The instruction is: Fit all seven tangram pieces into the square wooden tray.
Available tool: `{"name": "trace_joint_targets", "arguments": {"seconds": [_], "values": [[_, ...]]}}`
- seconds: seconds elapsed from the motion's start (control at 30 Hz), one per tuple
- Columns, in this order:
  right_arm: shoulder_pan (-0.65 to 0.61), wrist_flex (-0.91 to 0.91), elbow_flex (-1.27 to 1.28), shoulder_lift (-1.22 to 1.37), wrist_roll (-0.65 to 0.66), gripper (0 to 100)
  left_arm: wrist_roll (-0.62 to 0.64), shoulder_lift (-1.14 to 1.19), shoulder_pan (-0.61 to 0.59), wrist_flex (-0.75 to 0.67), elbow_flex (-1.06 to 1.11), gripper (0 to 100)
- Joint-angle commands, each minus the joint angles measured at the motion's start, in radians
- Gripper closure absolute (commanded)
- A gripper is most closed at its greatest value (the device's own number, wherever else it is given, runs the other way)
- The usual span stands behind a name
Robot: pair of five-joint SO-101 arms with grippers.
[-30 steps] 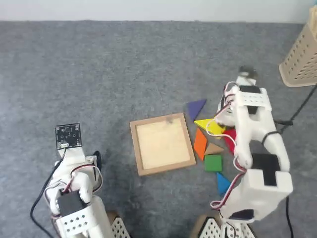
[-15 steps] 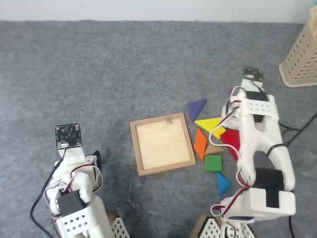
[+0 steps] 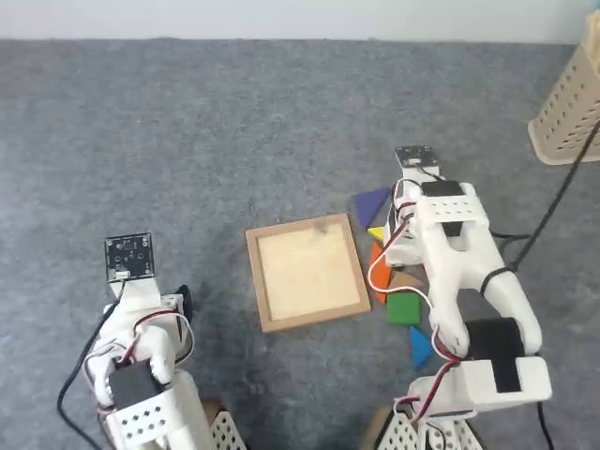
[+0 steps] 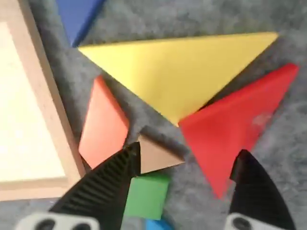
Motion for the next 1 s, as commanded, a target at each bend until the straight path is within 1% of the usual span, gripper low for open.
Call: {"name": "trace_joint_targets", "arguments": {"seconds": [0.0, 0.17, 0.27, 0.4, 0.5, 0.6, 0.67, 0.87, 0.97], "values": [[0.058, -0.005, 0.008, -0.07, 0.075, 69.6, 0.009, -0.012, 0.005, 0.003, -0.005, 77], [0.074, -0.136, 0.117, -0.07, 0.152, 69.7, 0.009, -0.012, 0.005, 0.003, -0.005, 77], [0.082, -0.173, 0.141, -0.07, 0.153, 69.8, 0.009, -0.012, 0.005, 0.003, -0.005, 77], [0.125, -0.205, 0.146, -0.068, 0.149, 70.1, 0.009, -0.012, 0.005, 0.003, -0.005, 77], [0.156, -0.255, 0.163, -0.068, 0.147, 75.8, 0.009, -0.012, 0.005, 0.003, -0.005, 77], [0.159, -0.312, 0.186, -0.054, 0.152, 82.1, 0.009, -0.012, 0.005, 0.003, -0.005, 77], [0.154, -0.323, 0.187, -0.031, 0.153, 84.2, 0.009, -0.012, 0.005, 0.003, -0.005, 77], [0.157, -0.329, 0.184, -0.021, 0.152, 85.5, 0.009, -0.012, 0.005, 0.003, -0.005, 77], [0.154, -0.343, 0.184, -0.021, 0.152, 92.8, 0.009, -0.012, 0.005, 0.003, -0.005, 77]]}}
